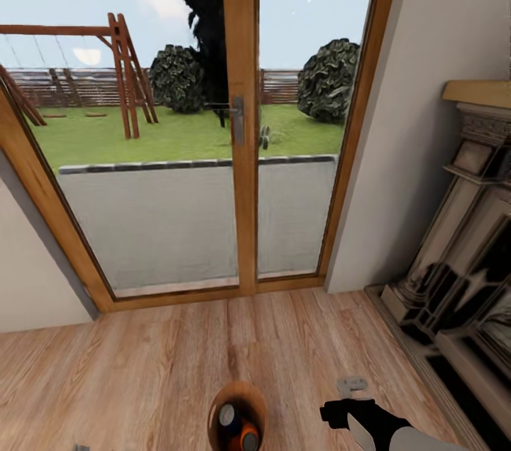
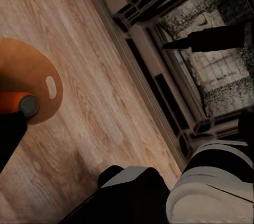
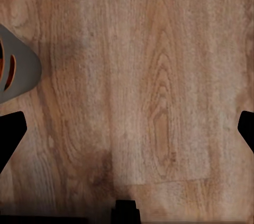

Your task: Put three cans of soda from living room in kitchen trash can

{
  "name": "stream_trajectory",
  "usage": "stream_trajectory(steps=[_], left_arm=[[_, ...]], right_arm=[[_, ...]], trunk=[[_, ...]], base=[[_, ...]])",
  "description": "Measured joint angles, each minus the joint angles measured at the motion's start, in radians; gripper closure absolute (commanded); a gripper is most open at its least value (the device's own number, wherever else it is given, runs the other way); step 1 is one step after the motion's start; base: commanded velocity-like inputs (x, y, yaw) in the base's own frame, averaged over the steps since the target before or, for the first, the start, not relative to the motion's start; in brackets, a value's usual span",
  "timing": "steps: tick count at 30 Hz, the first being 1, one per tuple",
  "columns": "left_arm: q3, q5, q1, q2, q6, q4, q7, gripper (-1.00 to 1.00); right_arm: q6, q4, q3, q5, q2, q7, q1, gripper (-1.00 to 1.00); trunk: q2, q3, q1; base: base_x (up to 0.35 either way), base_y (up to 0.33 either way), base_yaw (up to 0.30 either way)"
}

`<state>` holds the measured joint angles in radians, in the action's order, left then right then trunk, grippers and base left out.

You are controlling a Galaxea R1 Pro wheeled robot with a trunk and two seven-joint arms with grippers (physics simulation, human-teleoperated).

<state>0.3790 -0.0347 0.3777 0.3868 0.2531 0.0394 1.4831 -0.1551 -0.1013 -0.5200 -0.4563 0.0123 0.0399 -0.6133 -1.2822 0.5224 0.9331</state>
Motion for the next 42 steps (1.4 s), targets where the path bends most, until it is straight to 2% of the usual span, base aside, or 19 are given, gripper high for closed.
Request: stream_trajectory(steps=[3,8,13,21,38,42], left_arm=[[-0.001,-0.05,-0.013,-0.016,0.007,-0.001,-0.047,-1.0],[-0.001,-0.075,-0.033,-0.028,0.01,-0.001,-0.1,-1.0],[0.0,-0.081,-0.049,-0.03,0.011,-0.001,-0.135,-1.0],[-0.001,-0.084,-0.082,-0.031,0.012,-0.001,-0.145,-1.0],[-0.001,-0.085,-0.105,-0.031,0.012,-0.001,-0.147,-1.0],[0.0,-0.085,-0.118,-0.031,0.012,-0.001,-0.147,-1.0]], right_arm=[[0.006,0.0,0.0,0.0,0.0,0.0,0.015,-1.0],[0.061,0.0,0.0,0.0,0.0,0.0,0.049,-1.0],[0.077,-0.001,-0.001,0.0,0.0,0.0,0.087,-1.0],[0.087,-0.002,-0.002,0.001,-0.002,0.0,0.16,-1.0],[0.09,-0.003,-0.004,0.002,-0.009,0.0,0.24,-1.0],[0.131,-0.003,-0.004,0.002,-0.009,0.0,0.261,-1.0]], trunk=[[0.021,-0.014,-0.011],[0.056,-0.038,-0.031],[0.091,-0.062,-0.05],[0.147,-0.1,-0.08],[0.266,-0.182,-0.146],[0.294,-0.201,-0.161]], base=[[0.0,0.0,0.0],[0.0,0.0,0.0],[0.0,0.0,0.0],[0.0,0.0,0.0],[0.0,0.0,0.0],[0.0,0.0,0.0]])
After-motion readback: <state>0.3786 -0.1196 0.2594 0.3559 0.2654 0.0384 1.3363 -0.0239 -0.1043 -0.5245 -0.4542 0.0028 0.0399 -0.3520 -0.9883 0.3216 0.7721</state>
